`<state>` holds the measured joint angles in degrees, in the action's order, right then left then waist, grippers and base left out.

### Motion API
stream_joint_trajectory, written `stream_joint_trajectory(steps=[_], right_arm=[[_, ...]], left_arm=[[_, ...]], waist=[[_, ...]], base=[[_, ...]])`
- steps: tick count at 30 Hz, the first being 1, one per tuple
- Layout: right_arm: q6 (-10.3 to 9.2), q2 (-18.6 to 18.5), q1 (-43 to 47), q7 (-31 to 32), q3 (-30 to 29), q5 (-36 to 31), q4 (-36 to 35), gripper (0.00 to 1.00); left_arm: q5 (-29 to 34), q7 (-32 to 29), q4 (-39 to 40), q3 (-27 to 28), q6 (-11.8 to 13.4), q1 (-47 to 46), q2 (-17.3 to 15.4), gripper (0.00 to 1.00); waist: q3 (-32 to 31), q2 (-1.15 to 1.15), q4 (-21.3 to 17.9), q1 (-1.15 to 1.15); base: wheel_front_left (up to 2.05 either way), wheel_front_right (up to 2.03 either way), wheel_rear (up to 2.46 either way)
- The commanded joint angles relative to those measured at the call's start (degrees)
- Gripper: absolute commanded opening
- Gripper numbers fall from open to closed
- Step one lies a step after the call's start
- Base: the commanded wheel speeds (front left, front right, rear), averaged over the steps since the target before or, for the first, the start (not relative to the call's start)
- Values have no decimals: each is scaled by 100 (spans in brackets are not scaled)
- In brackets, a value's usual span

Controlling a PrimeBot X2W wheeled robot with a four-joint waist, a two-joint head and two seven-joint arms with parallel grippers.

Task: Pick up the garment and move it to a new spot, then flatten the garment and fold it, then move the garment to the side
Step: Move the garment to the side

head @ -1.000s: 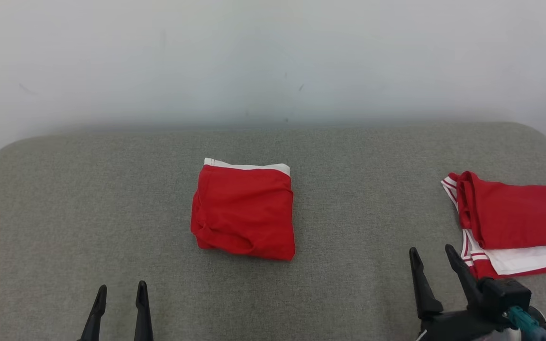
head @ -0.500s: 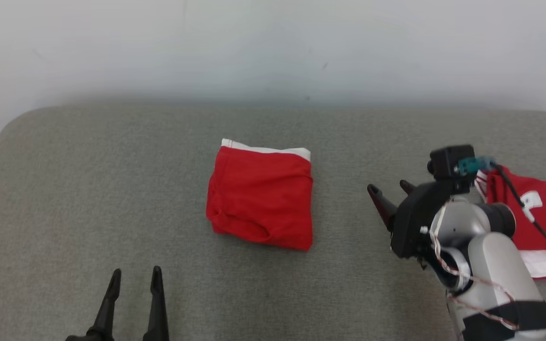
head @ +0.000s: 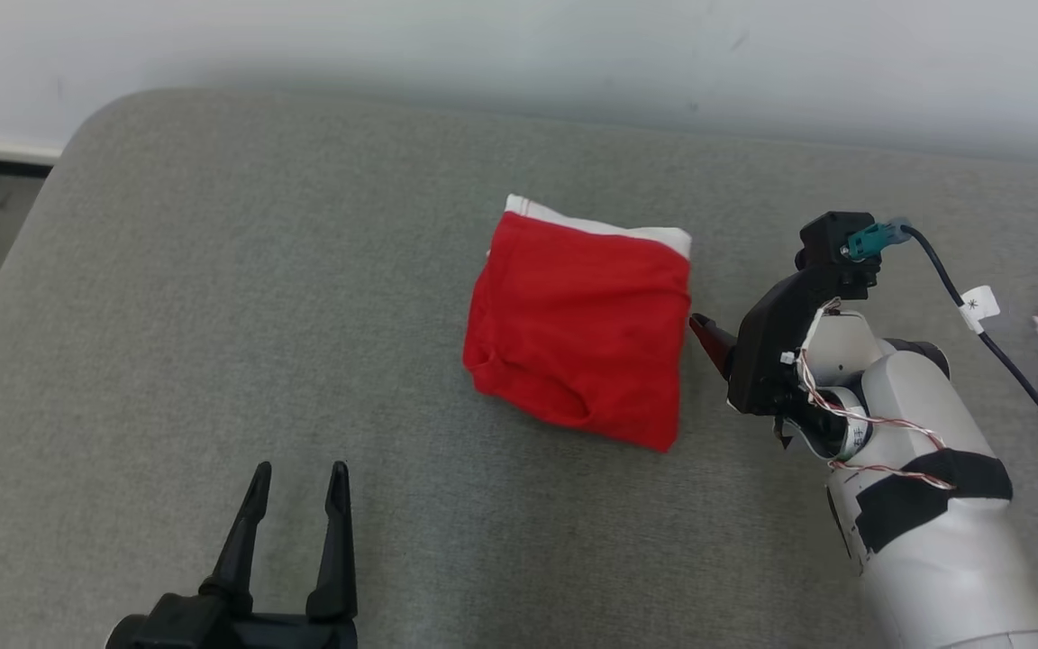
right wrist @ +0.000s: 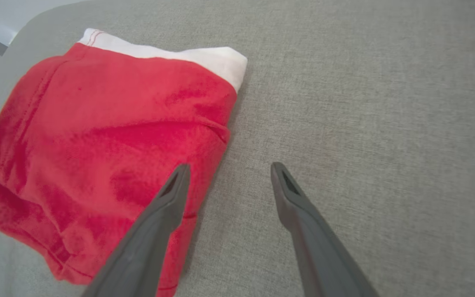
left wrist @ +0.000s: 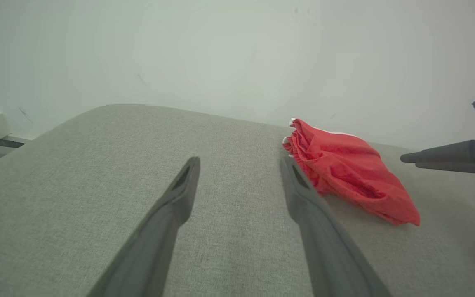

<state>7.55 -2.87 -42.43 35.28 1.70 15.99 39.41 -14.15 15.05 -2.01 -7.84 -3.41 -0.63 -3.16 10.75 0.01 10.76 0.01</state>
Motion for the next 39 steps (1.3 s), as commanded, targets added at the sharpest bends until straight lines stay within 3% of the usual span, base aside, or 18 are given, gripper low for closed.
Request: stream_joint_trajectory(steps=[1, 11, 18, 19, 20, 22, 32, 39], right_arm=[[-10, -2, -125, -99, -11, 45, 173, 100], [-10, 6, -756, -755, 129, -73, 1876, 100], [4, 35, -1079, -950, 508, 55, 2571, 100], [4, 38, -1108, -942, 595, 82, 2649, 83], [4, 42, -1129, -960, 687, 92, 2700, 45], [4, 41, -1208, -1091, 818, 32, 2751, 0], [-4, -3, -1299, -1524, 1165, -106, 2354, 0], [-4, -120, -827, -973, 1840, 42, 1214, 0]], left_arm=[[-42, 18, -4, -33, -2, -98, 20, 100], [-62, 18, -61, -179, -43, -248, 27, 100], [-159, 18, -158, -297, -50, -290, 28, 100], [-167, 18, -167, -311, -43, -294, 28, 100], [-162, 18, -172, -322, -33, -298, 29, 100], [-162, 18, -177, -321, -19, -299, 29, 100], [-52, 18, -100, -55, -50, -289, 28, 100], [13, 18, -16, 185, -116, -233, -22, 100]], waist=[[286, -1, 295, -1], [456, -1, 589, -1], [431, -1, 719, -1], [428, -1, 728, -1], [424, -1, 731, -1], [417, -1, 712, -1], [249, -1, 73, -1], [82, -1, -762, -1]], base=[[0, 0, 0], [0, 0, 0], [0, 0, 0], [0, 0, 0], [0, 0, 0], [0, 0, 0], [0, 0, 0], [0, 0, 0]])
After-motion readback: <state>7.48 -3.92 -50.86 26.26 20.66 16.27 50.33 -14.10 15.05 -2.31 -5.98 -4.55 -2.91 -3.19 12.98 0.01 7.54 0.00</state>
